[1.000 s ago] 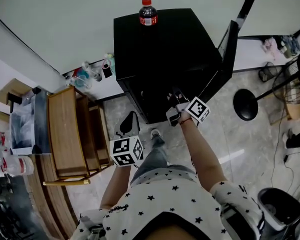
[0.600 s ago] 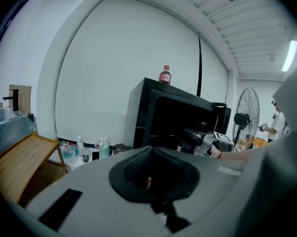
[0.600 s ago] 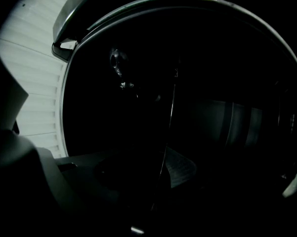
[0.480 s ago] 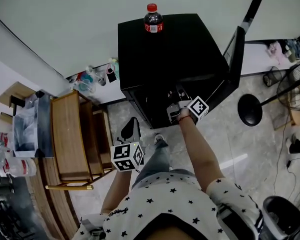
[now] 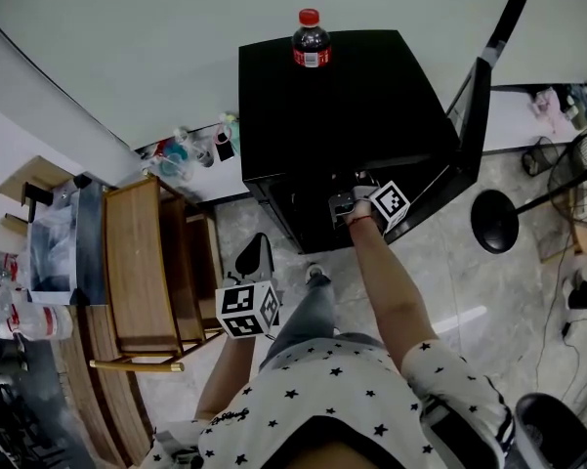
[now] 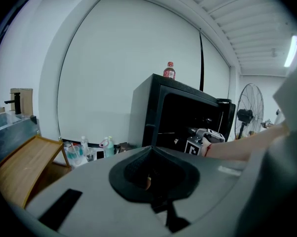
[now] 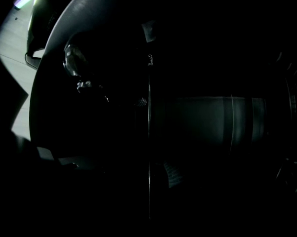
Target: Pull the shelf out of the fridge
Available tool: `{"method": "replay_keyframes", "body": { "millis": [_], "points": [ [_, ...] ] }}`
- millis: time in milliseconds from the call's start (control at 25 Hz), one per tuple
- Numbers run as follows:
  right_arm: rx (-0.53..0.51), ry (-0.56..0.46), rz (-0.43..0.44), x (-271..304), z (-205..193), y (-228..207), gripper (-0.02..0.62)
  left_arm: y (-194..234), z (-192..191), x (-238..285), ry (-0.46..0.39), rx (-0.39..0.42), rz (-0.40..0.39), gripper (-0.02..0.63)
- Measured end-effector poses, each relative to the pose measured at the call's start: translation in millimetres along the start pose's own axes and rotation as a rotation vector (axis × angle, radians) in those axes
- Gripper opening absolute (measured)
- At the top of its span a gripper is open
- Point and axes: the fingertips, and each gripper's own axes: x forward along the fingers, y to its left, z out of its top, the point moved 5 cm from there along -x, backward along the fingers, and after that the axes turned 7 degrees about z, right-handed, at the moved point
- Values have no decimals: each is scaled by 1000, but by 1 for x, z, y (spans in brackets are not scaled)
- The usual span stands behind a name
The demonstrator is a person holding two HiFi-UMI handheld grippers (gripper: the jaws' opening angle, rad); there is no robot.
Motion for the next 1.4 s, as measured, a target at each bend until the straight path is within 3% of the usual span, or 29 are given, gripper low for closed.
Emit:
{"method": "replay_keyframes", "body": {
  "millis": [320, 1400],
  "points": [
    [0, -47, -19, 14, 4, -9, 28, 11, 2, 0, -3, 6, 33, 12],
    [46, -60, -58, -35, -8, 11, 15, 4, -12, -37, -13, -10, 20, 12]
  ]
}}
